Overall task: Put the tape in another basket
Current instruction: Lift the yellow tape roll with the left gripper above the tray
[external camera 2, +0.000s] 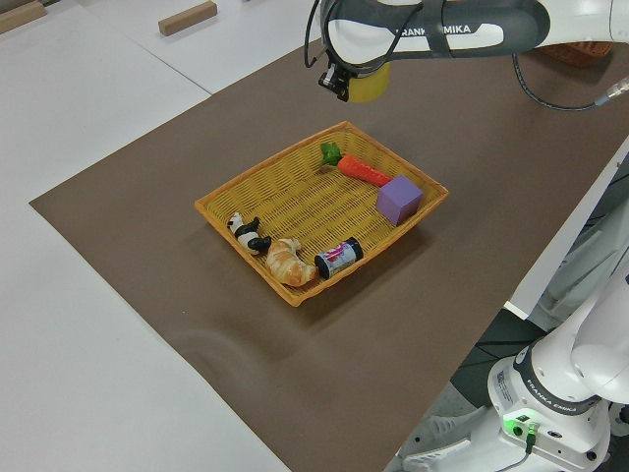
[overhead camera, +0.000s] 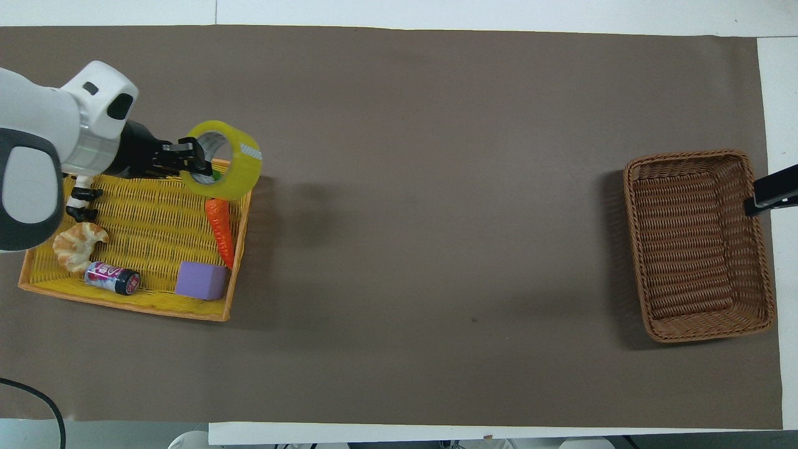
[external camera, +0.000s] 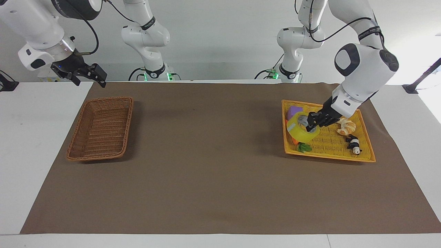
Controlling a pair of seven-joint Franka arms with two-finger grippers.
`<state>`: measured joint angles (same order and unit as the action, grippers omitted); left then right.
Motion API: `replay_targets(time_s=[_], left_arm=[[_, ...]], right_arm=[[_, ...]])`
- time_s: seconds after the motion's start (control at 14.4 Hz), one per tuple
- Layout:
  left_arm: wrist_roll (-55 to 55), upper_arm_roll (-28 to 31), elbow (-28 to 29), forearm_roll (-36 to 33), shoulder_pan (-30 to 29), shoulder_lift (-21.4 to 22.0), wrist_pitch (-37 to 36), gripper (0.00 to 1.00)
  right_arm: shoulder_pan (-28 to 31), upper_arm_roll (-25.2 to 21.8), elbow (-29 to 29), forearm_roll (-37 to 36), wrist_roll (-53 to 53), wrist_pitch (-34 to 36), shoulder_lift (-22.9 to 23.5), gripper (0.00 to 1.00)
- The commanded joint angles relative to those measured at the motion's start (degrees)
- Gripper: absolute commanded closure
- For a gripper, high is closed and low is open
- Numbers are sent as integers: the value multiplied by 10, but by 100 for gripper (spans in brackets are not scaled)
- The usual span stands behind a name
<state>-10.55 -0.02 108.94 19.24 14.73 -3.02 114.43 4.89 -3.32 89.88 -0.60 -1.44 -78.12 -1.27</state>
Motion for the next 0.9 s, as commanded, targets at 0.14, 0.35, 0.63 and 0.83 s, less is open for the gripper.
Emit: replay_targets(time_s=[0.14,0.35,0.63,0.83], left_arm=[[-132,7,-21,6,125,-10,76,100],[-126,6,-18,7,131,-10,72,100],[-120,7,-25,32,114,-14,33,100],[-117,8,-25,33,116,-14,28,100]], right_arm=[[5,2,14,2,-10,-5,-13,0],[5,2,14,2,-10,-5,-13,0],[3,4,15,2,-11,4,-14,0],[2,6,14,14,-66,10,-14,0]])
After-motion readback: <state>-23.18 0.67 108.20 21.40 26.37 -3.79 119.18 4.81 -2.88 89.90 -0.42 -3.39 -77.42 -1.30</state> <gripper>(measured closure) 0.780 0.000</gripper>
